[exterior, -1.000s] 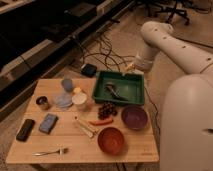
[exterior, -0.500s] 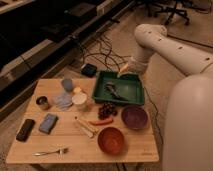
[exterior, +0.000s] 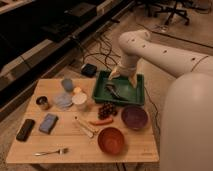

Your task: Place grapes in purple bowl

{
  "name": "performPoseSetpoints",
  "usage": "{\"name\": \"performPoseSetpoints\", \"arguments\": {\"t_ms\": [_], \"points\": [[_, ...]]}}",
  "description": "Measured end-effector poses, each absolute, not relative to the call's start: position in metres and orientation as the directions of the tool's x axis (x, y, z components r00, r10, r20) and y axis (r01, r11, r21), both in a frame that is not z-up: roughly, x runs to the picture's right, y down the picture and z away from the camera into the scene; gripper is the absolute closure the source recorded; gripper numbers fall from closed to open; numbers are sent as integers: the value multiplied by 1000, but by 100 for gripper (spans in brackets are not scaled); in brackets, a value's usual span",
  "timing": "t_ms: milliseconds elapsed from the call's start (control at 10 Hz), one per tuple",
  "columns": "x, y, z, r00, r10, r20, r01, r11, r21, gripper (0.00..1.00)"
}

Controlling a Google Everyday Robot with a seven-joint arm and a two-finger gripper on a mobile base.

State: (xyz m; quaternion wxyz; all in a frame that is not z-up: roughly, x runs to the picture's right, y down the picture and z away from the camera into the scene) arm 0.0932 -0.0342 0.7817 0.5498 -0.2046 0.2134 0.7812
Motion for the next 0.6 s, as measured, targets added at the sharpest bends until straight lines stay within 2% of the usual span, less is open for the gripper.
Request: {"name": "performPoseSetpoints", "arguments": {"t_ms": [200, 600], "points": [[79, -25, 798, -277, 791, -545, -954, -294, 59, 20], [69, -25, 788, -216, 755, -619, -941, -331, -76, 20]]}}
